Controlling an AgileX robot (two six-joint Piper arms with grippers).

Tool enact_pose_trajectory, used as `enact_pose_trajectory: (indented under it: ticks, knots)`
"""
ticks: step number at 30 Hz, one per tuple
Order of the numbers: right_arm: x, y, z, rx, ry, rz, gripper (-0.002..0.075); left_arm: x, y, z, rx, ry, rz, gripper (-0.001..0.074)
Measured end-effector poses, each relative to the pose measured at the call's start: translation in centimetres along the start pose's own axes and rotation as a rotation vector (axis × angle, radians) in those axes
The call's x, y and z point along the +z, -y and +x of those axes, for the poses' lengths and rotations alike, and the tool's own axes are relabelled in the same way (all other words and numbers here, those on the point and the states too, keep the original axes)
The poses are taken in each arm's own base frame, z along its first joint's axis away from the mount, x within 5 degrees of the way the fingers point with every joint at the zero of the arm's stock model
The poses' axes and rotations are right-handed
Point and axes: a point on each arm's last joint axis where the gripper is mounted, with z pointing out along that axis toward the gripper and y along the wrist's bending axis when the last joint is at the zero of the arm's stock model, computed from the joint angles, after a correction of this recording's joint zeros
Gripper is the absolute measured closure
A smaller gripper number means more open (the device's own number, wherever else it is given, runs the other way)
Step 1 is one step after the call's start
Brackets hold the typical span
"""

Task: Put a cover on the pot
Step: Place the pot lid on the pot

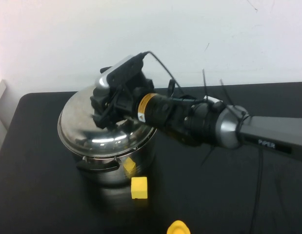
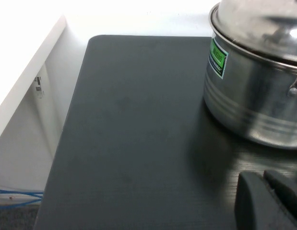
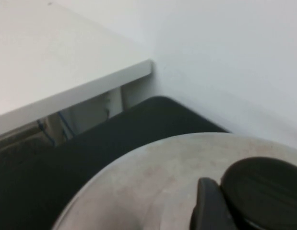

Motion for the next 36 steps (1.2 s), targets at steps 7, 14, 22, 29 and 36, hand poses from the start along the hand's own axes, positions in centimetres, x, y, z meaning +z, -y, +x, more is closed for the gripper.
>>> enact_pose_trajectory:
  ticks: [7,14,22,29,36]
  knots:
    - [0.37,-0.36,0.57,-0.008,-0.001,-0.011,0.0372,0.0,0.0,0.0,0.0,0.0,0.0,0.0736]
    - [0.37,-0.34,0.56,-0.056,0.0,-0.008,0.0372,0.0,0.0,0.0,0.002,0.0,0.0,0.0736]
    - [0.37,-0.3,0.54,-0.045,0.001,-0.005,0.0372,0.0,0.0,0.0,0.002,0.0,0.0,0.0736]
    - [0.37,-0.25,0.51,-0.023,0.005,0.001,0.0334,0.0,0.0,0.0,0.002,0.0,0.0,0.0736]
    - [0.25,-0.28,-0.13,-0.02,0.031,-0.003,0.0143,0.0,0.0,0.0,0.002,0.0,0.0,0.0737]
